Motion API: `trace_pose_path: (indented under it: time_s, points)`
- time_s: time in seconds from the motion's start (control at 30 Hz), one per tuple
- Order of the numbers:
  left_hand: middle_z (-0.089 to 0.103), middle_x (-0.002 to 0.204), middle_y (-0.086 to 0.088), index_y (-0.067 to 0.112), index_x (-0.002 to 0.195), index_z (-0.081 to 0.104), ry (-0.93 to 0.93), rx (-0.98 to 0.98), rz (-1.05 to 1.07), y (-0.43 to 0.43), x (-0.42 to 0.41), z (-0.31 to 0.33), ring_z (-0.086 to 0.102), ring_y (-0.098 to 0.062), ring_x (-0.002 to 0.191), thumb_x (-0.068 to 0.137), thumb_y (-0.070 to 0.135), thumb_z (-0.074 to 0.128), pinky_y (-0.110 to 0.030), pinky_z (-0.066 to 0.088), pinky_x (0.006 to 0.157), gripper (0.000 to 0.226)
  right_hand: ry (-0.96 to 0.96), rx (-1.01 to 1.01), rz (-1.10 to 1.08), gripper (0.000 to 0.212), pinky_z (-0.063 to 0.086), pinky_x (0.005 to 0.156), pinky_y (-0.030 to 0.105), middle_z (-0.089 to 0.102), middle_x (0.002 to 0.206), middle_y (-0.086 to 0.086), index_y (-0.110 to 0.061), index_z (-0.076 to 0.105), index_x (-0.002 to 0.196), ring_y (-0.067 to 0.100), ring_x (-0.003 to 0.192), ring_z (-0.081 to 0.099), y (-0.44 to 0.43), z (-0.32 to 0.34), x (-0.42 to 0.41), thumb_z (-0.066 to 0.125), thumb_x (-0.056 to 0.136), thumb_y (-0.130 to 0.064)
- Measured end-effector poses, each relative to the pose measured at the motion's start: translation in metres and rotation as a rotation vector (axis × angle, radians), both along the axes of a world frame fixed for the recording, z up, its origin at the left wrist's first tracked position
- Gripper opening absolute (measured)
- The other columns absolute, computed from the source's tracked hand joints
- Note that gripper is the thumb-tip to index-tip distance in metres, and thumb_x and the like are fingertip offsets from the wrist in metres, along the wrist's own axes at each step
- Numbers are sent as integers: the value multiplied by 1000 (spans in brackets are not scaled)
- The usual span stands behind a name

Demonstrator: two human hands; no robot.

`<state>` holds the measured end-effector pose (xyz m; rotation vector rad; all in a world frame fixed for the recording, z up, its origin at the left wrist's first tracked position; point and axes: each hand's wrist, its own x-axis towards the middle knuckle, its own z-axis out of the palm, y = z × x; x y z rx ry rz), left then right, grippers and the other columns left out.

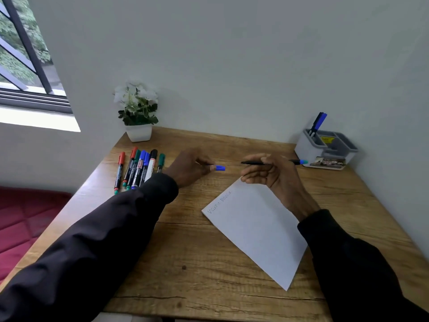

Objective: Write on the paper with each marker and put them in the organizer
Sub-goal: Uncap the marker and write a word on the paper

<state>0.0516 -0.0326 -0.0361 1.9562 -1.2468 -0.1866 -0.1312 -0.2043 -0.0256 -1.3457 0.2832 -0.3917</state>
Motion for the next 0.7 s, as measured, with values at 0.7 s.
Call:
trace_pose_path:
  time_s: [0.7]
  points:
    - [57,110,-1,20,114,72,61,-49,91,-13,4,-24,51,-14,101,91,22,67,-24,41,82,24,50,-370,-119,16,54,54,31,74,79,26,8,77,96,32,58,67,7,-34,0,60,96,10]
